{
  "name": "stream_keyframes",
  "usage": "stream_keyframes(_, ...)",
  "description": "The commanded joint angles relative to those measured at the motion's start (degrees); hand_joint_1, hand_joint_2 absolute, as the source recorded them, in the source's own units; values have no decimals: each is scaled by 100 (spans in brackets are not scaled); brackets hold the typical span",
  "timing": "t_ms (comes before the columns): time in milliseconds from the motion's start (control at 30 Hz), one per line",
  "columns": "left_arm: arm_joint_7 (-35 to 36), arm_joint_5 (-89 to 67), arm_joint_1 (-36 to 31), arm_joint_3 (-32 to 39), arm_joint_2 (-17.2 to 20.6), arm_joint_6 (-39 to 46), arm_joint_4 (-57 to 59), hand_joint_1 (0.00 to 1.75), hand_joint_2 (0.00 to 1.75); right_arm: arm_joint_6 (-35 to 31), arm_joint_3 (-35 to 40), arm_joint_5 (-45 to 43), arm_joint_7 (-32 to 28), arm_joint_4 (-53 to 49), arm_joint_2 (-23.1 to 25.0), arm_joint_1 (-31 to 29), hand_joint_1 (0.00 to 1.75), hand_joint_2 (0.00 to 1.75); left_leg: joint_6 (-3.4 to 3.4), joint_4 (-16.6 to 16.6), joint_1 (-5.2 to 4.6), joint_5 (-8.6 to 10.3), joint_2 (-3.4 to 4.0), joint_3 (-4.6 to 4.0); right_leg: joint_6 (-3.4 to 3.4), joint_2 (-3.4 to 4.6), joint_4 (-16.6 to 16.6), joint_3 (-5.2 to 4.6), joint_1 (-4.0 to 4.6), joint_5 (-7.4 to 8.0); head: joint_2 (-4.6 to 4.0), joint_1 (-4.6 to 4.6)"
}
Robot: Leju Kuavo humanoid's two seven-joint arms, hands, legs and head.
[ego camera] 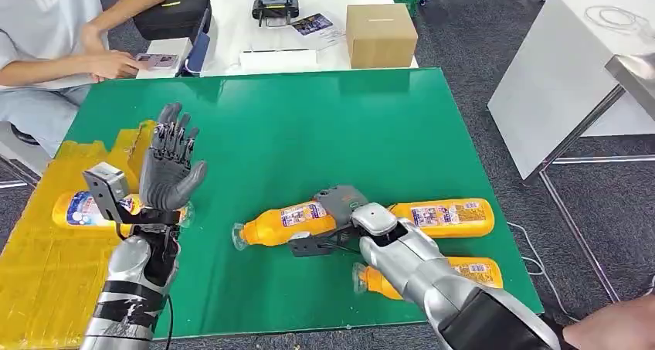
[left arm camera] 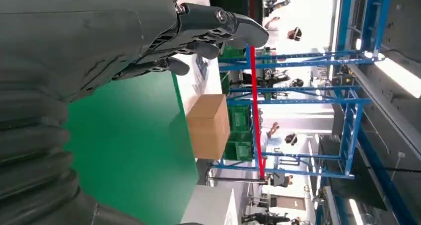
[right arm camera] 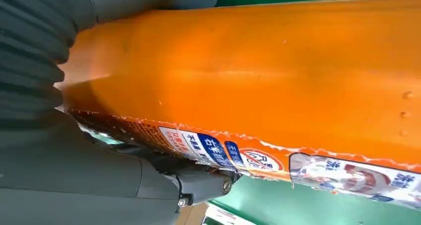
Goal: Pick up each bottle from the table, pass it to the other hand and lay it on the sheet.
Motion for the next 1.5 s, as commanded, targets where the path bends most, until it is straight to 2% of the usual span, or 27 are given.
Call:
stream_keyframes(33,24,-21,147,-13,26,-5,-124,0,175,-1299,-424,-436,143,-165,46,405,175,175,1,-7,3,-4,-2,15,-4,-6,-11,19,4,-4,0,0)
stream_keyframes(133,22,-19,197,-13,20,-6,-172,0,175,-1285,-430,-434,151,-202,56,423,175,175,2,-4,4,-7,-3,15,-5,-9,-9,23,6,-6,0,0)
stream_keyframes(233,91,-83,380,-46,-5,-14,-425,0,175,-2065,-1026,-786,-2,-900,9,833,175,175,3,4,5,-17,5,13,-9,-3,-2,22,9,-14,0,0)
stream_keyframes(267,124,-120,507,-80,-12,-18,-576,0,175,-2403,-1388,-988,-123,-1482,-33,1148,175,175,3,1,7,-20,5,20,-10,-3,-7,29,10,-16,0,0)
stream_keyframes(300,141,-141,554,-100,-11,-15,-628,0,175,-2492,-1543,-1057,-185,-1741,-51,1301,175,175,2,3,8,-23,3,22,-10,-6,-7,32,12,-19,0,-2)
stream_keyframes(367,173,-170,642,-154,12,-11,-713,0,175,-2594,-1925,-1246,-372,-2646,-119,1775,175,175,1,-1,7,-19,-7,12,-8,-15,-8,25,11,-19,0,-2)
stream_keyframes(400,176,-176,646,-168,24,-7,-708,0,175,-2667,-2061,-1362,-512,-2916,-102,1924,175,175,1,-2,2,-8,-6,-9,-4,-10,-4,0,5,-9,0,2)
stream_keyframes(500,204,-188,575,-188,52,49,-570,0,175,-2813,-2468,-1771,-954,-3574,-33,2335,175,175,1,2,7,-25,-12,4,-7,-20,-6,17,11,-25,0,0)
stream_keyframes(567,200,-224,546,-202,48,113,-503,0,175,-2935,-2654,-2006,-1195,-3925,23,2541,175,175,0,-2,1,-8,-14,-26,-3,-15,-1,-18,3,-11,0,-2)
stream_keyframes(700,192,-317,555,-249,63,282,-497,0,175,-3053,-2956,-2332,-1512,-4402,163,2834,175,175,1,-1,1,-9,-16,-33,-4,-17,-2,-22,4,-11,0,0)
stream_keyframes(767,98,-426,556,-185,-5,651,-565,0,175,-3227,-3075,-2543,-1868,-4664,283,2968,175,175,1,2,3,-14,-17,-28,-5,-20,0,-14,6,-16,0,0)
stream_keyframes(867,212,-343,486,-220,72,576,-487,0,175,-3376,-3093,-2753,-2112,-4993,346,3068,175,175,1,3,3,-15,-12,-31,-6,-15,2,-18,6,-16,0,0)
stream_keyframes(967,305,-139,497,-417,155,165,-427,0,175,-3076,-3051,-3272,-2307,-5328,368,3223,175,175,0,2,3,-16,-14,-25,-7,-17,1,-15,6,-17,0,-2)
stream_keyframes(1267,303,-144,503,-426,145,169,-426,0,175,-3075,-3042,-3271,-2307,-5320,377,3240,175,175,1,-1,3,-13,-7,-24,-6,-12,-2,-15,6,-13,0,0)
stream_keyframes(1333,380,-7,455,-585,206,-107,-407,0,175,-2653,-2931,-3639,-2489,-5207,409,3197,175,175,0,-3,1,-7,-8,-34,-4,-10,-2,-27,3,-8,0,0)
stream_keyframes(1500,410,69,421,-1170,216,-444,-539,0,175,-2078,-2656,-4131,-2589,-4582,654,3018,175,175,0,2,6,-18,-1,-18,-8,-7,-1,-10,10,-15,0,0)
